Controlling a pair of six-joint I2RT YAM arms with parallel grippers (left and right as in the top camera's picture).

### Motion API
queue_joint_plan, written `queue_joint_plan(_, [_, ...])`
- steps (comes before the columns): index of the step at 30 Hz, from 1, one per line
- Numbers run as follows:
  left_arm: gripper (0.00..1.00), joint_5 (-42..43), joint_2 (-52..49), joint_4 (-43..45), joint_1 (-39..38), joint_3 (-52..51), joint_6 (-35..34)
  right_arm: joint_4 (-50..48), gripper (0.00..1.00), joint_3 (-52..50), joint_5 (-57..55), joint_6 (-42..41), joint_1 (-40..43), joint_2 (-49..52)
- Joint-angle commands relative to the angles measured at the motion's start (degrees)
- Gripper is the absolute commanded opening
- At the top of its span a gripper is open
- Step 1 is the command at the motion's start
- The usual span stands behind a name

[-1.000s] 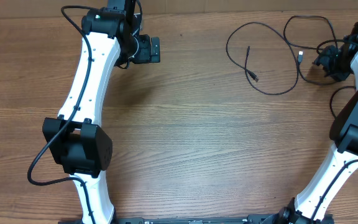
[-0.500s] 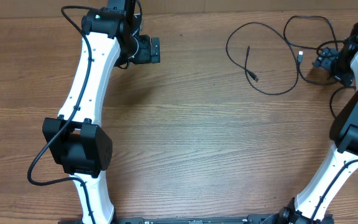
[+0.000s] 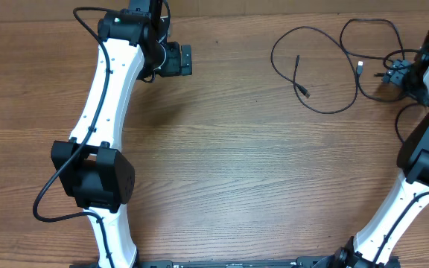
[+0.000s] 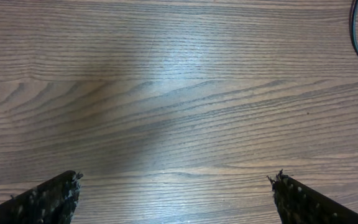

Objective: Untangle cables

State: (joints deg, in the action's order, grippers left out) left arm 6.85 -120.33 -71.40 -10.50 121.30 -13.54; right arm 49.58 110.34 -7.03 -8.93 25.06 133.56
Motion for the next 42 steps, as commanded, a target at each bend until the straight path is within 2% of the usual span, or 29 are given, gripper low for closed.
queue_joint_plan(1, [1.0, 0.61, 0.83, -0.13, -0.48, -0.17, -0.66, -0.13, 0.84, 0.61, 0.2, 0.24, 1.01, -0.74])
queue_joint_plan(10, [1.0, 0.63, 0.83, -0.15, -0.48, -0.17, -0.68, -0.15, 0.8, 0.61, 3.08, 0.26, 0.87, 0.87])
queue_joint_plan(23, [1.0, 0.66, 0.83, -0.17, -0.5, -0.17, -1.33, 0.0, 0.64, 0.61, 3.69, 0.24, 0.9, 2.99])
queue_joint_plan(26, [1.0, 0.66, 0.83, -0.2, -0.5, -0.17, -1.33, 0.0, 0.56, 0.61, 3.72, 0.24, 0.9, 2.99])
queue_joint_plan(28, [1.0, 0.66, 0.83, -0.17, -0.5, -0.17, -1.33, -0.07, 0.47, 0.61, 3.72, 0.24, 0.9, 2.99])
queue_joint_plan(32, [1.0, 0.66, 0.83, -0.17, -0.5, -0.17, -1.33, -0.66, 0.18, 0.61, 3.69, 0.26, 0.9, 2.99])
queue_joint_plan(35, [1.0, 0.66, 0.83, -0.17, -0.5, -0.2, -1.31, -1.44, 0.04, 0.61, 3.69, 0.26, 0.9, 2.99])
queue_joint_plan(42, [1.0, 0.66, 0.83, -0.68, -0.5, -0.17, -1.31, -7.61, 0.04, 0.61, 3.34, 0.52, 0.9, 2.99])
